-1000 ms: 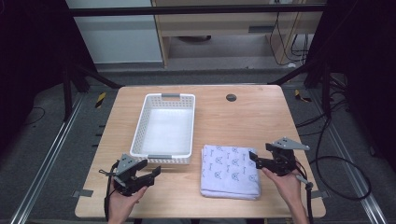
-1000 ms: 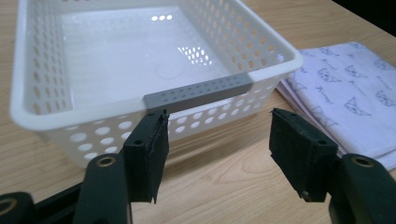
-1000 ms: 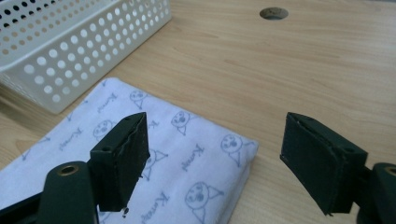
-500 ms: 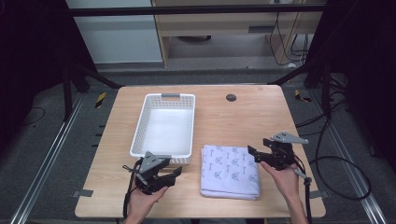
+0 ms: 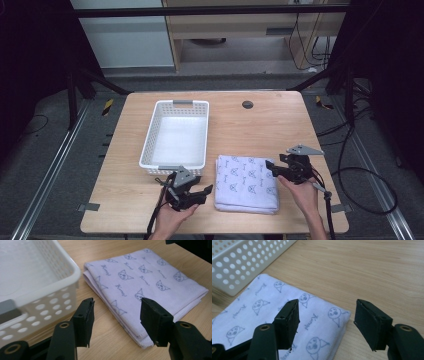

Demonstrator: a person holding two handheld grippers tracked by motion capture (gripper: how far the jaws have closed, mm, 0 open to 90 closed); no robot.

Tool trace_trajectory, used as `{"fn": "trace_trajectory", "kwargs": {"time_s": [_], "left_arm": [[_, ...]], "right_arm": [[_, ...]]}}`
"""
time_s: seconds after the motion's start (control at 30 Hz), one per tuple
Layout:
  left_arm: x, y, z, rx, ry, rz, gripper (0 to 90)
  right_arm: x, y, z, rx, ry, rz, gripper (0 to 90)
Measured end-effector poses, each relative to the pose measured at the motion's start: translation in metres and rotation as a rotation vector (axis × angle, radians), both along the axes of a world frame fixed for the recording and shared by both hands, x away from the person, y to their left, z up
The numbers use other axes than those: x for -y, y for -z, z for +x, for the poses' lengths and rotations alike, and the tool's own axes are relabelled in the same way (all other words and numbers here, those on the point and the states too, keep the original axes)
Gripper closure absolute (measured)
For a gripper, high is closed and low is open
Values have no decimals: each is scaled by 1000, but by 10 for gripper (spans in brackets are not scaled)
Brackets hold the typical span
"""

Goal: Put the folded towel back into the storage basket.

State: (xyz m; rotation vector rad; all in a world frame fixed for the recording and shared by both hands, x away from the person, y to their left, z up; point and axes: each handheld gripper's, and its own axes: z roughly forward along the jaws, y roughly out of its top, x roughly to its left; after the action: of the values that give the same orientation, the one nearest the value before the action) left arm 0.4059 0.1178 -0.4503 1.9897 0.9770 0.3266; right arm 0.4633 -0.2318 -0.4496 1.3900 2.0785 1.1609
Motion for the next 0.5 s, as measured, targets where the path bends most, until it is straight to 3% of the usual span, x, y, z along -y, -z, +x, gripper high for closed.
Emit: {"fn": "trace_trajectory", "kwargs": {"time_s": [0.5], "left_arm": [[39, 25, 9, -44, 35, 53, 443]], "right_arm": [[-1, 17, 8, -51, 4, -23, 436]]}}
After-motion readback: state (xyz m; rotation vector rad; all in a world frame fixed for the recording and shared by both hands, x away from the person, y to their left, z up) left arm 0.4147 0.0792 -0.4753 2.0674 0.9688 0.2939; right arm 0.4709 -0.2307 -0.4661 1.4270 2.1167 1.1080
